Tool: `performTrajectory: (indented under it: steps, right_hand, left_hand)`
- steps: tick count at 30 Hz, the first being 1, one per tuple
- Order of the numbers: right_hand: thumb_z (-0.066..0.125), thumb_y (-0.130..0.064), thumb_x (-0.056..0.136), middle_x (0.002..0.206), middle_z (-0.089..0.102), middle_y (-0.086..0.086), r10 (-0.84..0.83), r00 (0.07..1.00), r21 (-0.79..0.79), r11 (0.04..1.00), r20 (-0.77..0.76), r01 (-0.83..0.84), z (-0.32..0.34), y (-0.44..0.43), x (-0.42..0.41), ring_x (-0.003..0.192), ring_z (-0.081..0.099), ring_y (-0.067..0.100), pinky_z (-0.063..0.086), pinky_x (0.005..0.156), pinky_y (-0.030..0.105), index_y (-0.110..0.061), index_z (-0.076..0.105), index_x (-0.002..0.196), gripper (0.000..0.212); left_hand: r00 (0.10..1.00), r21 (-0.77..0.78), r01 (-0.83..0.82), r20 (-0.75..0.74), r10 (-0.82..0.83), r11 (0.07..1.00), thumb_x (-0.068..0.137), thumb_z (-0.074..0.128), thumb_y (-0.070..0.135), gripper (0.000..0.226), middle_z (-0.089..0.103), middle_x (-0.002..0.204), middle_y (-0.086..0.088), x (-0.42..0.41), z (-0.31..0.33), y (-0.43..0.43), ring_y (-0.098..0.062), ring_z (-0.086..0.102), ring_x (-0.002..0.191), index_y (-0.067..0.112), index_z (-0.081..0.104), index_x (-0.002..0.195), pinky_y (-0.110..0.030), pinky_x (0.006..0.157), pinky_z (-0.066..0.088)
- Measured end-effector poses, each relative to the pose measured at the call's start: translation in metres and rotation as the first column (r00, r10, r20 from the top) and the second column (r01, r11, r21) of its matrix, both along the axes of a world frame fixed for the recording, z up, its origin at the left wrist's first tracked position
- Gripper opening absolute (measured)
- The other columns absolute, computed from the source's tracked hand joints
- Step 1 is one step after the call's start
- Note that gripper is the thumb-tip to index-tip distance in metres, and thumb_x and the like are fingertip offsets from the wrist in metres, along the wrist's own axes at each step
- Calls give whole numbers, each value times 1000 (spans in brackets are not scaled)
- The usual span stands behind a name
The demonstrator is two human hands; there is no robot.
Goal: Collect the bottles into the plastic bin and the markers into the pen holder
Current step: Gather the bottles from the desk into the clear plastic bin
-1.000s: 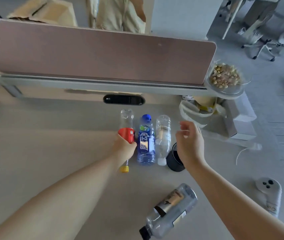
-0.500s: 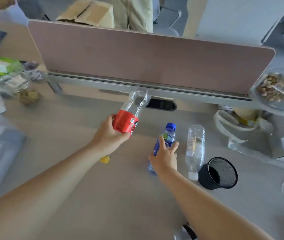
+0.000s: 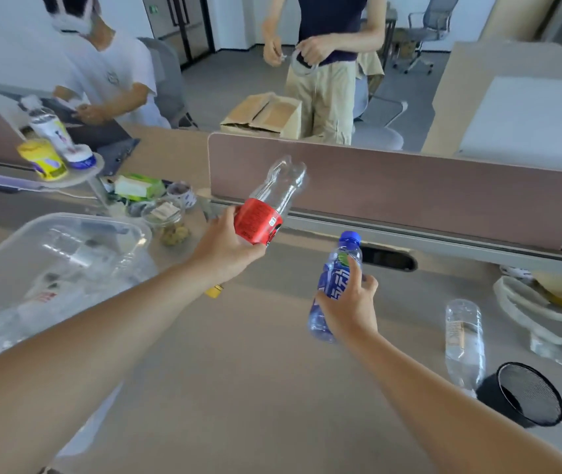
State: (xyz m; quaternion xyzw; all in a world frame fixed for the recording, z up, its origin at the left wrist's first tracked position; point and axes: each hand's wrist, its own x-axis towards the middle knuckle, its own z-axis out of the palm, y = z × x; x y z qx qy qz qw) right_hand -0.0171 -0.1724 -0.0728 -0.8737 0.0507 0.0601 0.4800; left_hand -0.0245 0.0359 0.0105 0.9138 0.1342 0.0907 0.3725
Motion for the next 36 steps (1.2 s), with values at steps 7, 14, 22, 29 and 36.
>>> performTrajectory:
  steps: [7, 14, 22, 29, 36]
  right_hand:
    - [67, -21, 81, 139, 29, 6, 151, 974, 77, 983, 167, -165, 70, 124, -26, 103, 55, 23, 48, 83, 33, -34, 26, 145, 77]
    - [68, -22, 84, 133, 31, 3, 284, 914, 220, 909, 290, -353, 109, 263, -86, 93, 44, 10, 40, 80, 22, -31, 25, 146, 76]
    - [68, -22, 83, 133, 34, 4, 376, 898, 171, 892, 229, -418, 84, 363, -121, 88, 42, 3, 37, 69, 12, -32, 26, 148, 78]
    - [51, -46, 89, 157, 7, 14, 441, 897, -226, 877, 27, -425, 35, 379, -114, 143, 21, 37, 27, 115, 46, -23, 13, 153, 78]
    - [47, -31, 95, 152, 24, 7, 338, 934, -45, 941, 114, -335, 52, 351, -108, 133, 39, 27, 44, 103, 38, -19, 34, 147, 54]
  left_hand:
    - [981, 76, -176, 98, 168, 981, 64, 72, 36, 68, 52, 115, -6, -57, 63, 132, -22, 56, 92, 26, 45, 126, -27, 73, 40]
    - [921, 5, -390, 10, 390, 921, 53, 70, 42, 72, 58, 109, -9, -146, 50, 258, -25, 61, 92, 22, 50, 119, -25, 59, 45]
    - [774, 299, -206, -533, 342, 932, 66, 68, 51, 54, 67, 105, -3, -221, -11, 321, -18, 62, 93, 19, 61, 108, -27, 80, 49]
    - [888, 199, -327, -271, 373, 924, 91, 52, 33, 46, 60, 128, -14, -207, -7, 337, -30, 58, 114, 9, 52, 131, -33, 93, 45]
    - [963, 178, -270, 45, 267, 946, 89, 53, 15, 38, 58, 126, -13, -162, 35, 299, -30, 58, 111, 10, 58, 127, -34, 90, 45]
